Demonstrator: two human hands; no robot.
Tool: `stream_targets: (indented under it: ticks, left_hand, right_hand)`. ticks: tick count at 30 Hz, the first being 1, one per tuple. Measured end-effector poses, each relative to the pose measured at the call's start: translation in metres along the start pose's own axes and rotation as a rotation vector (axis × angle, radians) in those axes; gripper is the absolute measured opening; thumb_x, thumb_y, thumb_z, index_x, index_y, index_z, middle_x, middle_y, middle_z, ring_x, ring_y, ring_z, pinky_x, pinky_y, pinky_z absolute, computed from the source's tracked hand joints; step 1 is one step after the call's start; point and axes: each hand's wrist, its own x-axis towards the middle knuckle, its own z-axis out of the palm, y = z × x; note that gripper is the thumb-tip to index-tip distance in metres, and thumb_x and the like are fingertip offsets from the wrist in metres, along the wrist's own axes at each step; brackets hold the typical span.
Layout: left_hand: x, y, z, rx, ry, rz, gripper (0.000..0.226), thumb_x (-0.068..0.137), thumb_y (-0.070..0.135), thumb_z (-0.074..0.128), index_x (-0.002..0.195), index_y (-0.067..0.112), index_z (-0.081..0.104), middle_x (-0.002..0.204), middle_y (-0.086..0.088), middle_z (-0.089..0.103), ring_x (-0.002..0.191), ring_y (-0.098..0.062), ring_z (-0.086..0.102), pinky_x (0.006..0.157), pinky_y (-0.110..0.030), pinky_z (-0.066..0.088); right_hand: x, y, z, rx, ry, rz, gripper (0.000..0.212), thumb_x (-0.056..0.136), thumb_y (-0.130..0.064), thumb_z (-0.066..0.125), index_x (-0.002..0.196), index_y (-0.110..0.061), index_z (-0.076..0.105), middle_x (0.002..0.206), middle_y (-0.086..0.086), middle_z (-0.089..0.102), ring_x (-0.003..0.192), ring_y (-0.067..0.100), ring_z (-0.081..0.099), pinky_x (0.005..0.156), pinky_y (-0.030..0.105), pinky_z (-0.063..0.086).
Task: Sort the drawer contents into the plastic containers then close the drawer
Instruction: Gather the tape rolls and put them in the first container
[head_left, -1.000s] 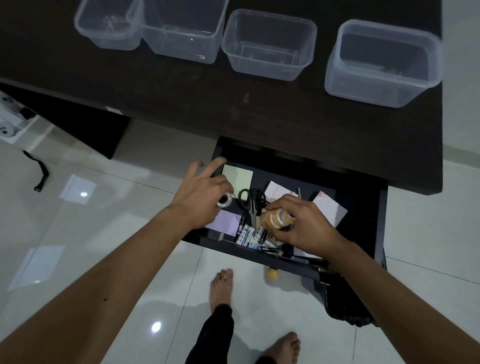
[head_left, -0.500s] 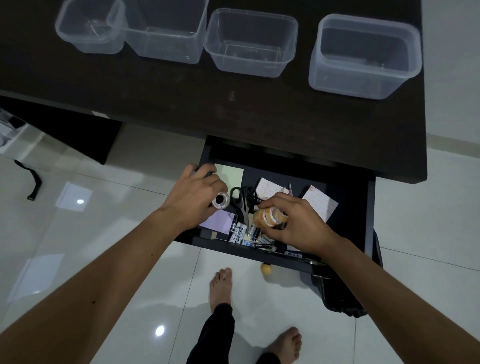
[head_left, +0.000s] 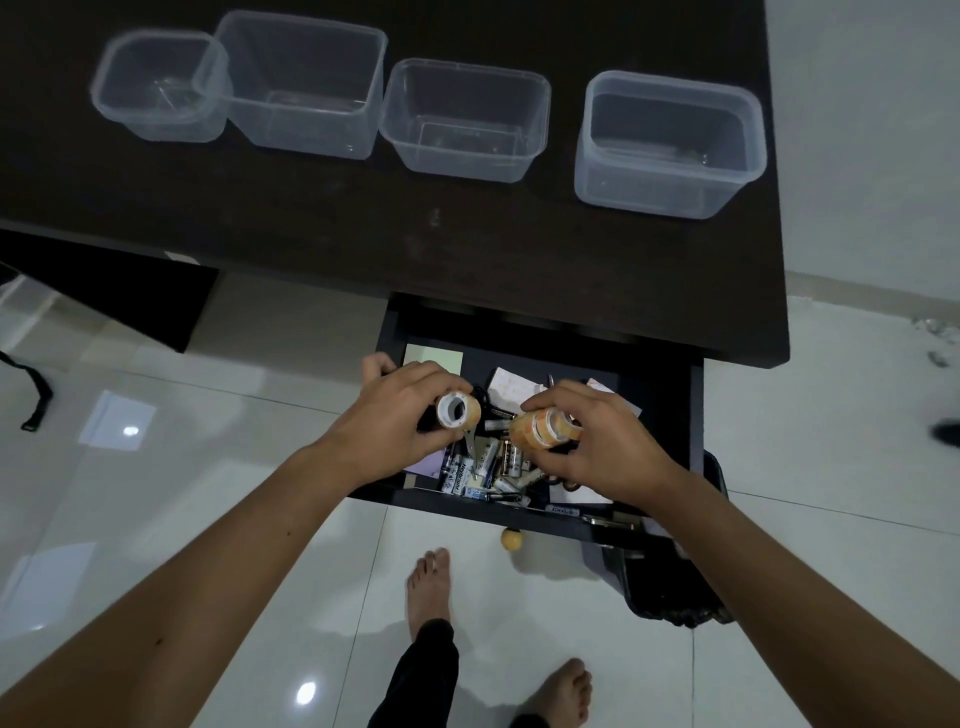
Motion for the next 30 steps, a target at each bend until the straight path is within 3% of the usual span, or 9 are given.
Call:
stream_targets:
  ticks: [3,8,11,14,18,23,27,30]
  left_hand:
    - [0.001,0.006,-0.006,-0.058,-0.059,-0.06,0.052,0.086,0.041,0.083,0.133,0.037,0.062,0.122,0.023,0.06,0.11,-0.015,0.033,0.09,-0.026,0.03]
    - [0.002,0.014,-0.03,-0.159,-0.108,-0.015,0.052,0.085,0.031,0.086,0.132,0.03,0.064,0.12,0.015,0.062,0.104,-0.007,0.061,0.093,-0.029,0.054]
    - [0.002,0.022,-0.048,-0.159,-0.108,-0.012,0.05,0.086,0.031,0.085,0.132,0.028,0.064,0.119,0.014,0.062,0.102,-0.007,0.061,0.089,-0.022,0.052]
    - [0.003,0.026,-0.066,-0.161,-0.101,-0.018,0.05,0.086,0.03,0.085,0.131,0.029,0.064,0.118,0.015,0.061,0.1,-0.007,0.061,0.082,-0.01,0.044]
    - [0.006,0.022,-0.089,-0.206,-0.081,-0.004,0.047,0.085,0.029,0.086,0.127,0.03,0.065,0.117,0.016,0.061,0.1,-0.004,0.062,0.082,-0.012,0.046]
    - [0.012,0.006,-0.121,-0.226,-0.065,0.0,0.048,0.083,0.027,0.087,0.127,0.027,0.068,0.115,0.011,0.064,0.1,-0.004,0.063,0.087,-0.021,0.053]
    - [0.014,-0.015,-0.152,-0.225,-0.041,-0.019,0.047,0.083,0.025,0.088,0.126,0.025,0.069,0.113,0.011,0.064,0.1,-0.003,0.063,0.082,-0.009,0.047]
    - [0.009,-0.034,-0.174,-0.207,-0.023,-0.045,0.047,0.083,0.026,0.088,0.126,0.025,0.069,0.113,0.011,0.065,0.1,-0.005,0.064,0.08,-0.007,0.046]
  right_hand:
    - [-0.006,-0.003,-0.01,-0.013,-0.009,0.012,0.047,0.078,-0.035,0.089,0.121,-0.027,0.069,0.109,-0.013,0.065,0.098,0.006,0.065,0.081,0.025,0.056]
    - [-0.015,-0.016,-0.04,-0.047,-0.021,0.041,0.047,0.077,-0.035,0.088,0.119,-0.025,0.071,0.108,-0.013,0.066,0.098,0.004,0.065,0.084,0.016,0.051]
    - [-0.023,-0.024,-0.065,-0.096,-0.019,0.09,0.047,0.075,-0.031,0.091,0.117,-0.028,0.071,0.105,-0.02,0.062,0.097,-0.004,0.062,0.078,0.005,0.044]
    - [-0.029,-0.034,-0.089,-0.134,-0.002,0.13,0.049,0.072,-0.028,0.092,0.117,-0.028,0.071,0.106,-0.018,0.065,0.092,0.0,0.063,0.079,0.009,0.045]
    - [-0.029,-0.05,-0.113,-0.161,0.012,0.174,0.051,0.07,-0.025,0.094,0.116,-0.028,0.072,0.109,-0.014,0.067,0.096,0.006,0.064,0.082,0.022,0.053]
    - [-0.022,-0.069,-0.125,-0.182,-0.007,0.23,0.055,0.069,-0.023,0.094,0.118,-0.03,0.07,0.111,-0.015,0.066,0.097,0.005,0.064,0.079,0.016,0.051]
    - [-0.001,-0.09,-0.123,-0.177,-0.03,0.243,0.054,0.071,-0.024,0.094,0.119,-0.033,0.069,0.111,-0.018,0.065,0.096,-0.007,0.061,0.076,0.004,0.046]
    - [0.024,-0.111,-0.117,-0.176,-0.041,0.196,0.051,0.072,-0.023,0.093,0.119,-0.028,0.071,0.111,-0.015,0.067,0.095,-0.003,0.063,0.078,0.007,0.049]
